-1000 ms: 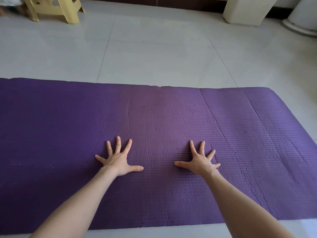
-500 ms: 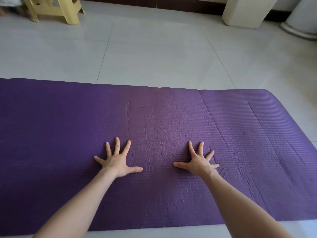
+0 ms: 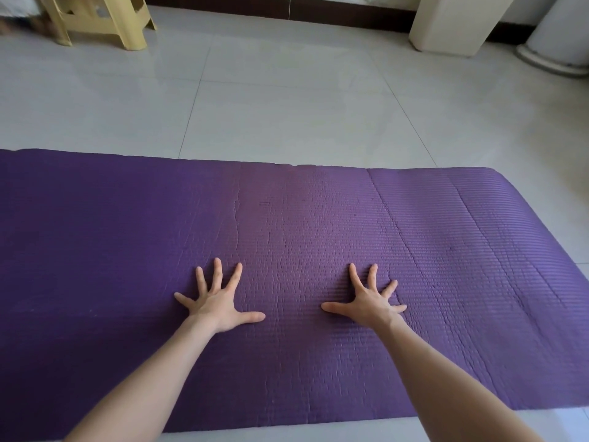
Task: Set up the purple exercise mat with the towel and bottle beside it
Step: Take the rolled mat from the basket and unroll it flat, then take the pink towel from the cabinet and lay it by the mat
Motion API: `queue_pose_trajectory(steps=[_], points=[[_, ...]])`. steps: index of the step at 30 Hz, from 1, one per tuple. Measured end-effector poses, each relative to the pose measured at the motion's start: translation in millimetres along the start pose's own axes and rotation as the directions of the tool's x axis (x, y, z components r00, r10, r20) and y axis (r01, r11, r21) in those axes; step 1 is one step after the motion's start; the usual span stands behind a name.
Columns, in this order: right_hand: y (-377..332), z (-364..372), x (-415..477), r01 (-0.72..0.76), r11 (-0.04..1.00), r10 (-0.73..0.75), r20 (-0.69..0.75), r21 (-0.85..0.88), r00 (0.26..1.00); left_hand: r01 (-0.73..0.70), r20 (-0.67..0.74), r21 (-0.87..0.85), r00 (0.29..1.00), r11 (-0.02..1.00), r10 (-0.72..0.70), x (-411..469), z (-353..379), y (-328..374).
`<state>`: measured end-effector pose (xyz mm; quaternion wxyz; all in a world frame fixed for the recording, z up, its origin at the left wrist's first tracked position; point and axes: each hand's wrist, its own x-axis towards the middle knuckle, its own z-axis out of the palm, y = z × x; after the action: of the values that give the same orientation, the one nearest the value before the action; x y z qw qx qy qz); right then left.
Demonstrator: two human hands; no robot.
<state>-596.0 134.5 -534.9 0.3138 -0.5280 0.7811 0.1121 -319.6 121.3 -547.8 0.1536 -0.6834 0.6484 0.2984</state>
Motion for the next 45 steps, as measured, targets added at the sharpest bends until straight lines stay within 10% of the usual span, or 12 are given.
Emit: queue_pose_trajectory(steps=[14, 28, 45], points=[[-40.9, -113.5, -97.0, 0.195, 0.96, -0.192, -0.034, 0.203, 0.981, -0.167, -0.107, -0.423, 0.985, 0.891, 0.133, -104.0, -122.3, 26.7], [-106.0, -446.5, -427.2, 0.123, 0.743, -0.058, -0.119, 0.658, 0.991, -0.182, -0.113, -0.608, 0.983, 0.773, 0.143, -446.7, -445.3, 121.7], [-31.9, -603.1, -646.1, 0.346, 0.494, 0.253, -0.512, 0.798, 0.821, -0.609, -0.321, -0.576, 0.782, 0.545, 0.534, -605.2, -613.9, 269.6]])
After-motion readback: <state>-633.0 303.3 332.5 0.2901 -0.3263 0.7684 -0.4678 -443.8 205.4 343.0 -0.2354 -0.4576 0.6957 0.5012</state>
